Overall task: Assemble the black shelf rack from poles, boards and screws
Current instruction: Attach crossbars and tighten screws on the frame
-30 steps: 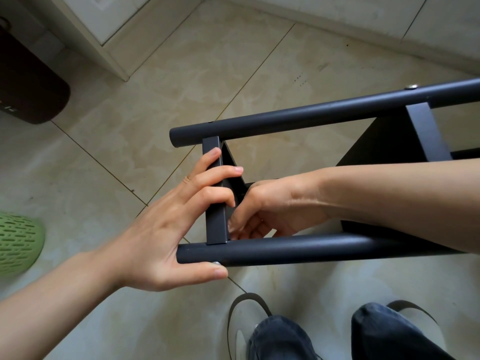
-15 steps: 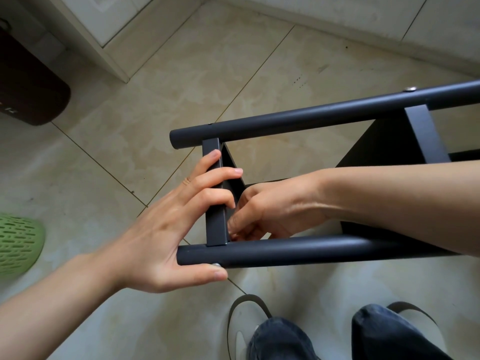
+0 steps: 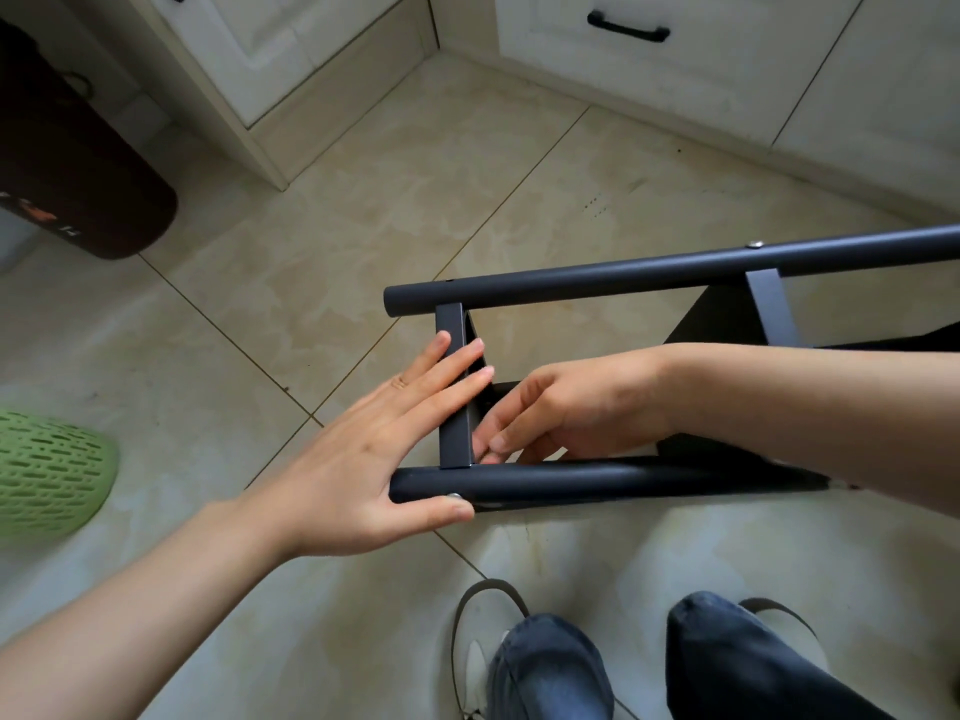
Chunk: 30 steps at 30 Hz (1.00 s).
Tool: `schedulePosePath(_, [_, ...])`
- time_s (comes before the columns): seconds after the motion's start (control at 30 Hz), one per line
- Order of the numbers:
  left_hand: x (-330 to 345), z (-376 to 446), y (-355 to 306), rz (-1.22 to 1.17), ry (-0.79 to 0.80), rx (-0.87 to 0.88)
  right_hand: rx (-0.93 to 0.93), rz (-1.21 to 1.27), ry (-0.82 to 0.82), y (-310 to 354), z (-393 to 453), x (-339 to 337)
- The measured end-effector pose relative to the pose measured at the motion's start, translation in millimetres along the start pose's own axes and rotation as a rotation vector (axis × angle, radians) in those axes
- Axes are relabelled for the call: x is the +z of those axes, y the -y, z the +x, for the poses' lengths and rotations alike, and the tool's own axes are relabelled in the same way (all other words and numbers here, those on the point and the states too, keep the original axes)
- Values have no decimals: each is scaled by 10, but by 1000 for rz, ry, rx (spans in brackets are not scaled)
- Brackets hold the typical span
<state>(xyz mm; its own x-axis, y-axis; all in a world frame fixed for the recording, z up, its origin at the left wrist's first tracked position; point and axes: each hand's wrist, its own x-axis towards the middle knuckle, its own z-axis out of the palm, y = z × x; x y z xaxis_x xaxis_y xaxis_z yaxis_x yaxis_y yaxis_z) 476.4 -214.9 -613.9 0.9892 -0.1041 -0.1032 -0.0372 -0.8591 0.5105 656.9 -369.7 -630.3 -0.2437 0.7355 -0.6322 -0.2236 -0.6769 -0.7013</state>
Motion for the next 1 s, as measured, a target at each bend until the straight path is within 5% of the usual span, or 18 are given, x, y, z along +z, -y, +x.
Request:
schedulePosePath(0.27, [166,-204,-326,-252,-203,-379,4,-186,-217,198,-402,170])
schedulePosePath(0.5, [492,-110,-673,-956,-553,-939,-185,-754,-692,416,-650,94])
schedulePosePath(0.7, [565,95,-845,-1192,-495,-968,-286,-1054,-955,454,-787,-189])
schedulePosePath(1.0, [596,335,-971,-1364,-533,-1080,-89,-1286,-918,430,-730,-539])
